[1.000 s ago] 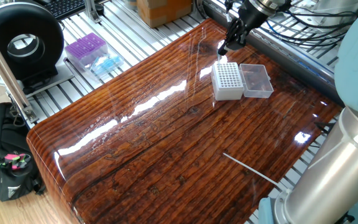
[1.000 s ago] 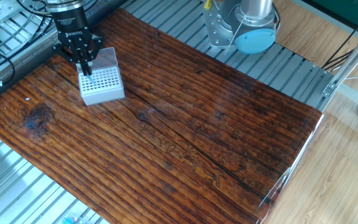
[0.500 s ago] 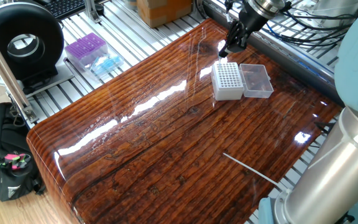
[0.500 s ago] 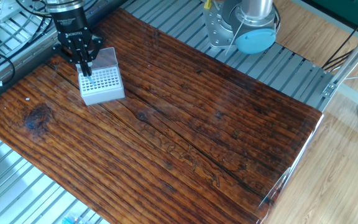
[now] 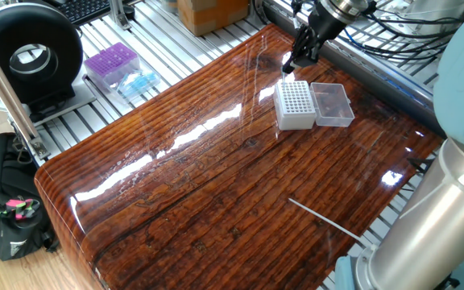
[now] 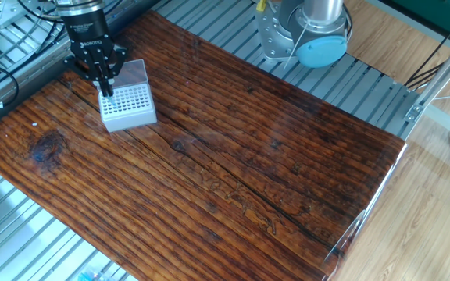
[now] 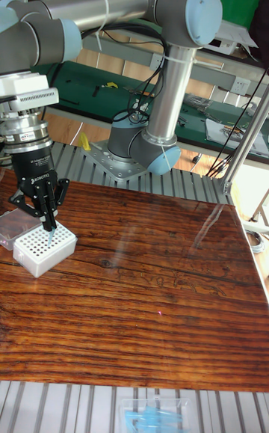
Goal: Insert a medium pipette tip into the holder for medium pipette tips
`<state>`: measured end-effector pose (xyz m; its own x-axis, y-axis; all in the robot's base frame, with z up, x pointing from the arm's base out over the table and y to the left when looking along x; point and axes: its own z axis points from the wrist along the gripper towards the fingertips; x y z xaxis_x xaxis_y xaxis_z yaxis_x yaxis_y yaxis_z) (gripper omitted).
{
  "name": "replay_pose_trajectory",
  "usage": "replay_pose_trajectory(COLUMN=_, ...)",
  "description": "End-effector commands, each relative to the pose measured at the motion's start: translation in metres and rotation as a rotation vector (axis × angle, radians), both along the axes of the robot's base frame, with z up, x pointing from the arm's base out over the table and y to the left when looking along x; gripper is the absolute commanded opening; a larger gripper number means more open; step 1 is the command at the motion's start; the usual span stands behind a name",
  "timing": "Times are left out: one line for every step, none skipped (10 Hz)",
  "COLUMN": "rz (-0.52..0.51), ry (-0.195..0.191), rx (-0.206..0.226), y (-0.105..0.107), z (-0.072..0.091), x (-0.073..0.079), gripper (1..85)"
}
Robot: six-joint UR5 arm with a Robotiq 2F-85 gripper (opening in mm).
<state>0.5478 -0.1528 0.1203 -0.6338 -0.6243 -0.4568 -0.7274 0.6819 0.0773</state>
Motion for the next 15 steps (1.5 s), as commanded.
replay_pose_trajectory(rz=0.004, ry=-0.017, rx=0.012, y=0.000, z=0.005, x=0.007, gripper=1.0)
replay_pose_trajectory(rz=0.002, ry=-0.017, rx=0.016, y=0.001, z=0.005, x=0.008, gripper=1.0)
replay_pose_trajectory(rz=0.002, ry=-0.017, rx=0.017, y=0.002, z=0.006, x=0.008, gripper=1.0)
replay_pose_trajectory(rz=0.002, ry=-0.017, rx=0.020, y=0.003, z=0.006, x=0.008, gripper=1.0)
replay_pose_trajectory(rz=0.002, ry=-0.017, rx=0.020, y=0.003, z=0.006, x=0.008, gripper=1.0)
replay_pose_trajectory(rz=0.001, ry=-0.015, rx=0.021, y=0.003, z=0.006, x=0.008, gripper=1.0)
replay_pose_trajectory(rz=0.002, ry=-0.013, rx=0.024, y=0.004, z=0.004, x=0.007, gripper=1.0)
replay_pose_trajectory(rz=0.003, ry=-0.013, rx=0.023, y=0.004, z=0.003, x=0.007, gripper=1.0)
replay_pose_trajectory(rz=0.008, ry=-0.014, rx=0.027, y=0.005, z=0.000, x=0.007, gripper=1.0)
replay_pose_trajectory(rz=0.007, ry=-0.013, rx=0.029, y=0.006, z=-0.002, x=0.007, gripper=1.0)
replay_pose_trajectory(rz=0.004, ry=-0.004, rx=0.030, y=0.007, z=-0.003, x=0.004, gripper=1.0)
replay_pose_trajectory(rz=0.001, ry=0.003, rx=0.032, y=0.008, z=-0.004, x=0.002, gripper=1.0)
replay_pose_trajectory(rz=0.001, ry=0.004, rx=0.030, y=0.007, z=-0.004, x=0.002, gripper=1.0)
replay_pose_trajectory(rz=0.001, ry=0.008, rx=0.031, y=0.007, z=-0.004, x=0.001, gripper=1.0)
replay_pose_trajectory(rz=0.000, ry=0.008, rx=0.028, y=0.007, z=-0.004, x=0.000, gripper=1.0)
